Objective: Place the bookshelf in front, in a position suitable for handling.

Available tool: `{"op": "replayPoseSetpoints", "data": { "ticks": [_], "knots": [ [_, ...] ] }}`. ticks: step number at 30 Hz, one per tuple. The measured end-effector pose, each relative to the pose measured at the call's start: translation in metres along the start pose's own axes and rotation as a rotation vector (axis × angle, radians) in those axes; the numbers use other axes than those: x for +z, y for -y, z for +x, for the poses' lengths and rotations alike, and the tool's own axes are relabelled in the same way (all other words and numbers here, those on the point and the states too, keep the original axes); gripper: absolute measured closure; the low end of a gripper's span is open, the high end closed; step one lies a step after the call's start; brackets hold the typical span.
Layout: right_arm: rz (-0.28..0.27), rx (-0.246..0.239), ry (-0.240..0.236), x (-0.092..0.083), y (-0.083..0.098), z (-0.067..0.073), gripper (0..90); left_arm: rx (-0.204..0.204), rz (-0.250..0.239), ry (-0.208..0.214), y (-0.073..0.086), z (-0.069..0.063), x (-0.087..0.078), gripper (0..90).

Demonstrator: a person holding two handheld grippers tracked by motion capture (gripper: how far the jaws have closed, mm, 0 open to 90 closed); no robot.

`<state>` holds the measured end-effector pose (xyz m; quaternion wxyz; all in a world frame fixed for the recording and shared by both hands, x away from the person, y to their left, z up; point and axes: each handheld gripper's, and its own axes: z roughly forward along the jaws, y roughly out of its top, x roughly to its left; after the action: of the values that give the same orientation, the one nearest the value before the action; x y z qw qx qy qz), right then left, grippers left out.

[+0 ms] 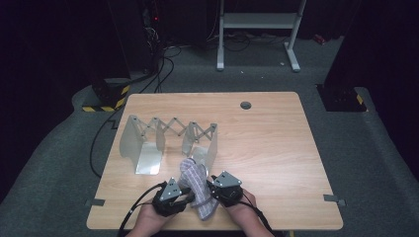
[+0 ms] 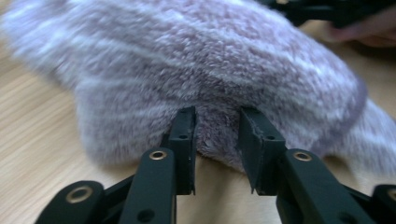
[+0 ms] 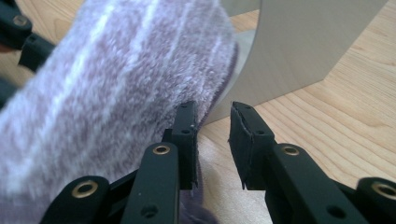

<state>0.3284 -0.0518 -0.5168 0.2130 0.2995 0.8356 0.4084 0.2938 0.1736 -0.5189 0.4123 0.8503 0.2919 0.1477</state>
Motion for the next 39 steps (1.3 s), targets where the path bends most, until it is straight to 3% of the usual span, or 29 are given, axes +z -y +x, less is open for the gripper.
{"op": "replayPoseSetpoints", "data": {
  "ticks": [3, 6, 8, 12, 16, 18, 21, 23, 28, 34, 36, 39],
  "knots": [
    [-0.010, 0.011, 0.008, -0.003, -0.001, -0.002, 70.1, -0.001, -0.023, -0.011, 0.000, 0.004, -0.007, 58.4],
    [-0.037, 0.025, 0.006, -0.010, -0.004, -0.004, 66.6, -0.051, -0.088, -0.021, 0.003, 0.016, -0.019, 56.7],
    [-0.055, 0.035, 0.001, -0.015, -0.007, -0.004, 63.6, -0.087, -0.116, -0.054, 0.006, 0.025, -0.026, 55.6],
    [-0.104, 0.059, -0.030, -0.025, -0.016, 0.003, 54.0, -0.132, -0.133, -0.107, 0.010, 0.037, -0.030, 53.8],
    [-0.125, 0.063, -0.064, -0.028, -0.022, 0.015, 43.6, -0.137, -0.137, -0.133, 0.012, 0.040, -0.031, 53.4],
    [-0.090, 0.085, -0.108, -0.023, -0.023, 0.024, 33.4, -0.135, -0.137, -0.139, 0.012, 0.041, -0.031, 53.4],
    [-0.059, 0.091, -0.113, -0.017, -0.022, 0.027, 28.3, -0.134, -0.135, -0.141, 0.013, 0.041, -0.030, 53.4],
    [-0.002, 0.111, -0.103, -0.006, -0.017, 0.029, 22.8, -0.128, -0.128, -0.143, 0.013, 0.041, -0.029, 53.4],
    [0.043, 0.112, -0.116, 0.003, -0.013, 0.030, 21.5, -0.124, -0.123, -0.149, 0.013, 0.042, -0.029, 53.4],
    [0.087, 0.073, -0.133, 0.013, -0.012, 0.040, 20.6, -0.123, -0.123, -0.154, 0.014, 0.042, -0.029, 53.4],
    [0.122, 0.050, -0.119, 0.018, -0.010, 0.043, 23.5, -0.124, -0.124, -0.154, 0.014, 0.042, -0.029, 53.4],
    [0.124, 0.046, -0.105, 0.018, -0.009, 0.042, 29.2, -0.124, -0.124, -0.153, 0.014, 0.042, -0.029, 53.4]
  ]
}}
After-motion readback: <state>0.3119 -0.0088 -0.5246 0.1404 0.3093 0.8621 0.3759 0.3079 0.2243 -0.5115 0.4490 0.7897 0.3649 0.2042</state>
